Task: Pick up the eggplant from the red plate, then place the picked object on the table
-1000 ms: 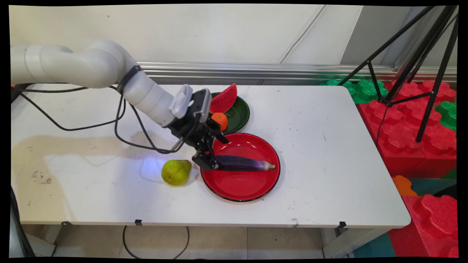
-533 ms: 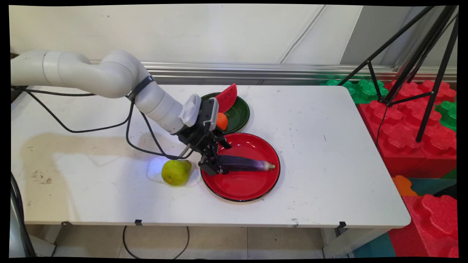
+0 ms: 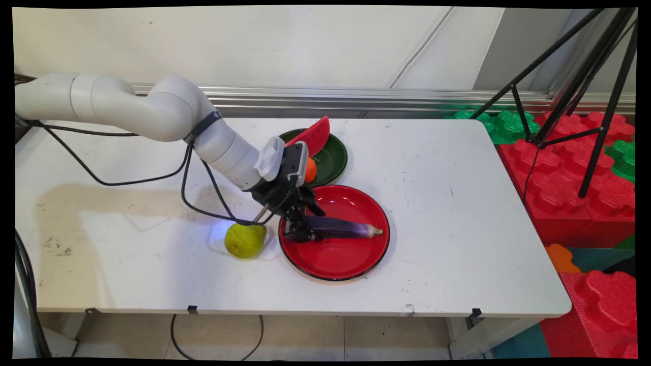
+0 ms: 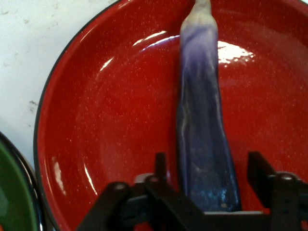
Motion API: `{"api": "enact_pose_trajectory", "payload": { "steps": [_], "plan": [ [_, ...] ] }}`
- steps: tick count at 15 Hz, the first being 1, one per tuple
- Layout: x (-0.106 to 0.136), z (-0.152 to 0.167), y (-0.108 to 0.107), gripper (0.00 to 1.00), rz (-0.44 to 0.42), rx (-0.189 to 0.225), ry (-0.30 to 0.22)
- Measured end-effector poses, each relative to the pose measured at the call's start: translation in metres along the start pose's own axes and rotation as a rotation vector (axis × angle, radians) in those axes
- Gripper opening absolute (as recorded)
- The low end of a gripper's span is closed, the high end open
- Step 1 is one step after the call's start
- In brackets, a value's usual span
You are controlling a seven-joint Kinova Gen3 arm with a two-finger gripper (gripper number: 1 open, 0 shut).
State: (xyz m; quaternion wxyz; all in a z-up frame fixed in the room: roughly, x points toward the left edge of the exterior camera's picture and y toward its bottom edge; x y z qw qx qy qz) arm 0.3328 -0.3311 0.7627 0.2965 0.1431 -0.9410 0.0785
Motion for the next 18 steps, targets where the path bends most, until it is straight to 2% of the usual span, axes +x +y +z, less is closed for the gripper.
{"api": "enact_pose_trajectory", "payload": {
  "steps": [9, 18],
  "plan": [
    [0.006, -0.001, -0.002, 0.0, 0.002, 0.003, 0.008],
    [0.01, -0.047, -0.003, 0.0, -0.023, 0.023, 0.03]
  ]
}}
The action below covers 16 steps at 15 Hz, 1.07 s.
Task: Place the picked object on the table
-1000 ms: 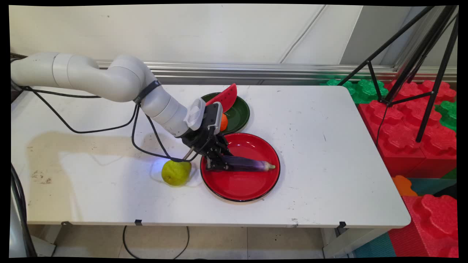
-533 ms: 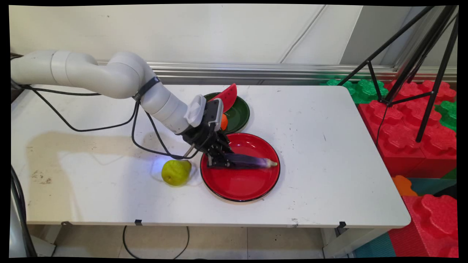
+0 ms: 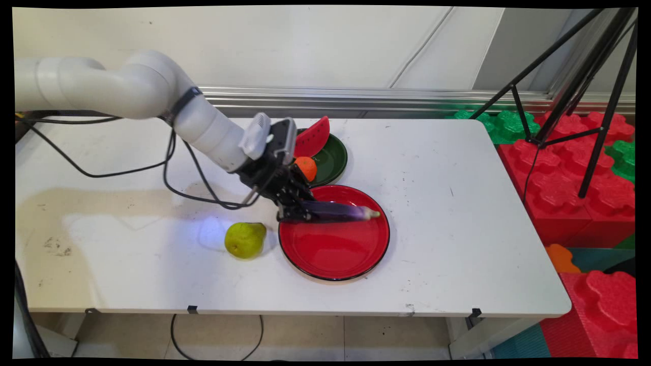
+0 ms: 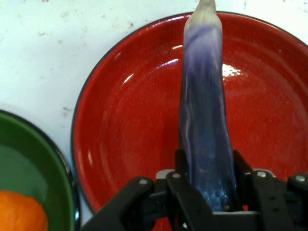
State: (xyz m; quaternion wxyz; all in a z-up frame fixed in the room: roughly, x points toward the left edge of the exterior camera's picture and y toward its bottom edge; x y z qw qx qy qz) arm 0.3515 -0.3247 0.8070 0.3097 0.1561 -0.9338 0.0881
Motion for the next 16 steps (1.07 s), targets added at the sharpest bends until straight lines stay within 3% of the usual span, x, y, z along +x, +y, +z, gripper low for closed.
{"api": "enact_pose_trajectory", "payload": {
  "steps": [9, 16],
  "plan": [
    [-0.014, -0.074, 0.005, 0.0, -0.055, 0.025, -0.018],
    [-0.048, -0.123, 0.009, 0.0, -0.075, 0.049, -0.123]
  ]
}}
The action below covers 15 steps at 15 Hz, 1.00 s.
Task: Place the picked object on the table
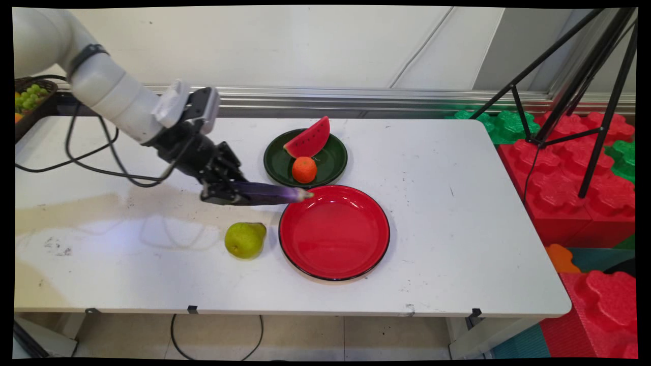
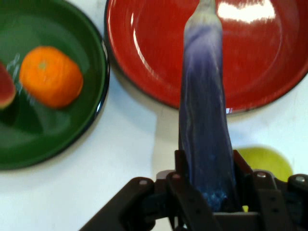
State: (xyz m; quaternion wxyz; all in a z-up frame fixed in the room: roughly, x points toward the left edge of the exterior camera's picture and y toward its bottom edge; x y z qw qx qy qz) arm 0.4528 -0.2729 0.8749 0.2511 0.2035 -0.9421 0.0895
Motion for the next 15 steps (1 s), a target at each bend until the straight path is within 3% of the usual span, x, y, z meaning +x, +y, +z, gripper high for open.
{"api": "enact_pose_trajectory", "payload": {
  "steps": [9, 15],
  "plan": [
    [-0.06, -0.013, -0.006, 0.0, -0.065, 0.023, -0.133],
    [-0.09, 0.004, -0.013, 0.0, -0.109, 0.02, -0.17]
  ]
}}
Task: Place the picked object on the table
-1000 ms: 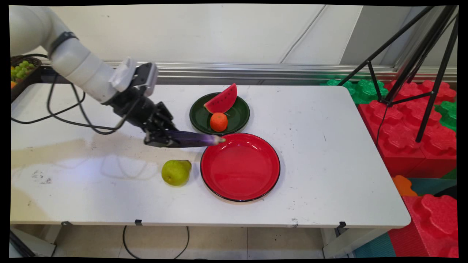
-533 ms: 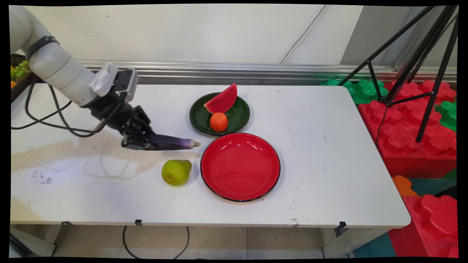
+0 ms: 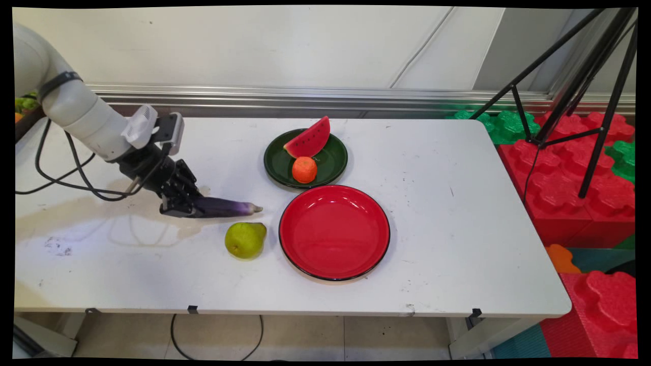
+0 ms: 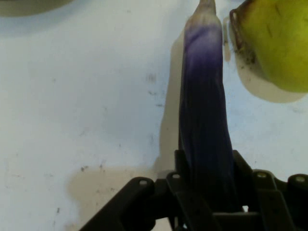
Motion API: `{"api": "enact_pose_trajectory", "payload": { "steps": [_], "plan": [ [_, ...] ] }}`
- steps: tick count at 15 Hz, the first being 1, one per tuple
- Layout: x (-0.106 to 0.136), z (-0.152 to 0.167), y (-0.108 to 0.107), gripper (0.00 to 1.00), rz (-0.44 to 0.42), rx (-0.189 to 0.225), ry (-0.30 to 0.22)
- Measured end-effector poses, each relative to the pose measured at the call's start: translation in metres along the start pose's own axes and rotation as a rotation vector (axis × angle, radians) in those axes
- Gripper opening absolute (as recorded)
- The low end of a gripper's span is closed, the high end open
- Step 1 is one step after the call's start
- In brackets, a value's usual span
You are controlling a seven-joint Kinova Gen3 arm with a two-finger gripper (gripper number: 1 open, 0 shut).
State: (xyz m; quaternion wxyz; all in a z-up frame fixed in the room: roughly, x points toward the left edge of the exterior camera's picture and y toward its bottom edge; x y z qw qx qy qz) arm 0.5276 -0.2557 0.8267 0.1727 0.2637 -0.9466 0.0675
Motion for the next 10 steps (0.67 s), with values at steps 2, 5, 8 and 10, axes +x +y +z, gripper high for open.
{"api": "enact_pose_trajectory", "payload": {
  "steps": [2, 5, 8, 10],
  "plan": [
    [-0.005, 0.011, -0.003, 0.0, -0.007, -0.009, -0.004],
    [-0.01, 0.023, -0.004, 1.0, -0.014, -0.019, -0.007],
    [-0.013, 0.031, -0.006, 1.0, -0.021, -0.019, -0.003],
    [-0.014, 0.032, -0.006, 1.0, -0.024, -0.016, 0.001]
  ]
}}
